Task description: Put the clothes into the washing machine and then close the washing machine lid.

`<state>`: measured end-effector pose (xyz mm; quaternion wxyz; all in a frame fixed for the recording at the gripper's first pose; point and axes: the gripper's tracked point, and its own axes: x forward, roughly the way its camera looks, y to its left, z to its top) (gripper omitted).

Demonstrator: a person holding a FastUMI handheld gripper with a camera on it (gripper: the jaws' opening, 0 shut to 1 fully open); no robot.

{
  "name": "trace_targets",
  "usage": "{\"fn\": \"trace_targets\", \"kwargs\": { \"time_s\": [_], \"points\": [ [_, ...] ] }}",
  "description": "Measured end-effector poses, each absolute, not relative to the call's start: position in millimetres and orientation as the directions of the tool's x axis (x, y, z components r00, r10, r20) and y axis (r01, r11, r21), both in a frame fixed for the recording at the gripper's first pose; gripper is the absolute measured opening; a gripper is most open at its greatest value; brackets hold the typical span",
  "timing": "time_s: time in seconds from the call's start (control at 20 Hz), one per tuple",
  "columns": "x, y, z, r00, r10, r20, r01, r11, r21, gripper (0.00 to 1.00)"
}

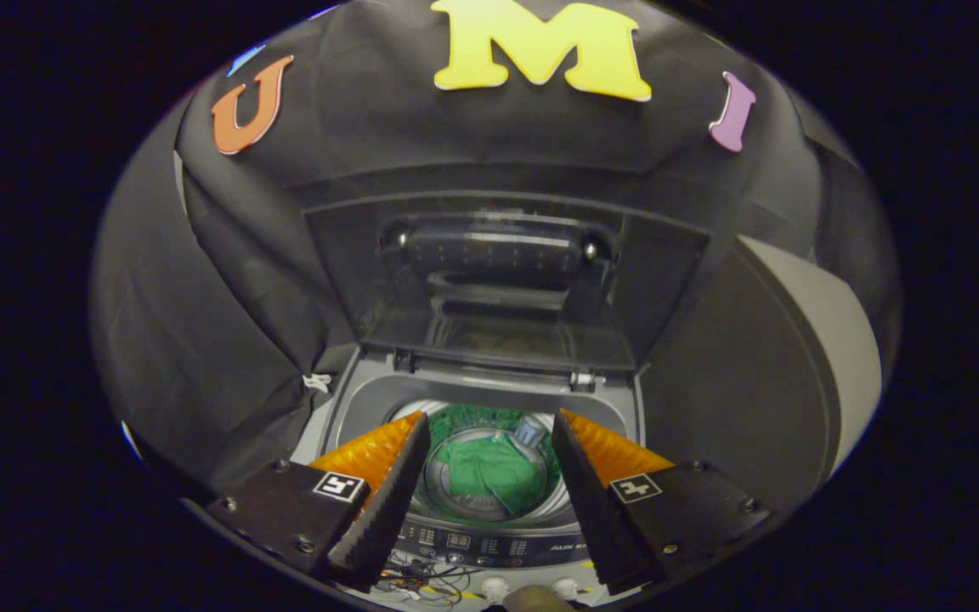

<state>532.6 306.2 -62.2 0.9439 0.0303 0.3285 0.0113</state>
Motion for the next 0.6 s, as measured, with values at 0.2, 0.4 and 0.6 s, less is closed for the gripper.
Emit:
{"fn": "trace_targets", "kwargs": {
  "time_s": [0.2, 0.4, 0.6],
  "points": [
    [544.6, 304.9, -23.7, 0.825, 0.033, -0.564, -0.002, 0.998, 0.056, 0.9],
    [566.2, 301.4, 10.3, 0.859, 0.016, -0.512, 0.017, 0.998, 0.06, 0.9],
    [596.9, 298.5, 42.0, 0.883, 0.006, -0.47, 0.036, 0.996, 0.08, 0.91]
  ]
}}
